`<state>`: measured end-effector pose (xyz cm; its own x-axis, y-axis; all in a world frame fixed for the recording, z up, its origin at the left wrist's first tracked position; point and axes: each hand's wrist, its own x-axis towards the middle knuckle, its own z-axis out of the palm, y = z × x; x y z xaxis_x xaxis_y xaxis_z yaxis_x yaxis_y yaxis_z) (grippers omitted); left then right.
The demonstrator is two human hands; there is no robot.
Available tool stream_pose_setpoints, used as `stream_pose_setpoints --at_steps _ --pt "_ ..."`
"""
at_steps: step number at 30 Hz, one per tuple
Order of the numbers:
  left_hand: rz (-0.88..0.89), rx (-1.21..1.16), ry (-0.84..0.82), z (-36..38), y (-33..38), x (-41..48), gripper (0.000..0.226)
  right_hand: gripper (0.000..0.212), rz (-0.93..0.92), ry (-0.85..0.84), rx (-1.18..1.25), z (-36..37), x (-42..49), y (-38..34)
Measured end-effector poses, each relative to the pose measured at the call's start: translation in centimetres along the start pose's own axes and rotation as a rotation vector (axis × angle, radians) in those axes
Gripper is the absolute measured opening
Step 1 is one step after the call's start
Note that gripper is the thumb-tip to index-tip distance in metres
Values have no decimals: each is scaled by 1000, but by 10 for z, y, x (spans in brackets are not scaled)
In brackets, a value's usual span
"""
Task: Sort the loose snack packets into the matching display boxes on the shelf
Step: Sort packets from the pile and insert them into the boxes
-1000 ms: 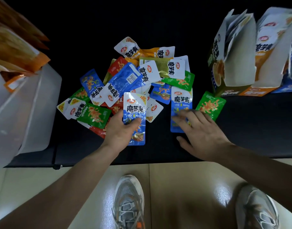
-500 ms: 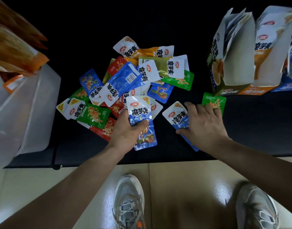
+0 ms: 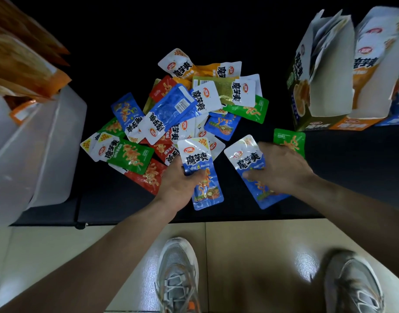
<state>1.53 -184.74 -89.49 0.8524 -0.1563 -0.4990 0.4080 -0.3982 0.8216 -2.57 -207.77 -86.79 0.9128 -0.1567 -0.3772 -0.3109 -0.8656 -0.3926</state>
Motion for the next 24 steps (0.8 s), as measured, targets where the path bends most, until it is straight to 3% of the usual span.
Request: stream_pose_setpoints --at_steps 4,9,13,15,17,18,20,22,24 --pt "4 6 -23 -2 1 1 28 18 -6 -13 303 -12 9 5" --pt "-30 -110 -45 2 10 0 38 16 -14 -109 588 -27 14 -1" --pt "-1 -183 -186 9 15 -3 44 18 6 -196 713 -9 14 -22" --pt "44 -117 -173 9 11 -2 39 26 24 -57 636 5 17 -29" --pt "39 -76 -80 3 6 3 35 37 -79 142 364 12 21 -30" --pt "26 -75 -41 -1 5 5 32 49 -177 150 143 14 24 -28" --pt "2 -95 22 -12 5 11 30 66 -321 8 -180 17 29 -20" --pt "-9 -106 55 -22 6 16 35 70 -341 -58 -340 22 28 -12" --pt "-11 -114 73 -28 6 18 40 64 -359 65 -382 27 17 -2"
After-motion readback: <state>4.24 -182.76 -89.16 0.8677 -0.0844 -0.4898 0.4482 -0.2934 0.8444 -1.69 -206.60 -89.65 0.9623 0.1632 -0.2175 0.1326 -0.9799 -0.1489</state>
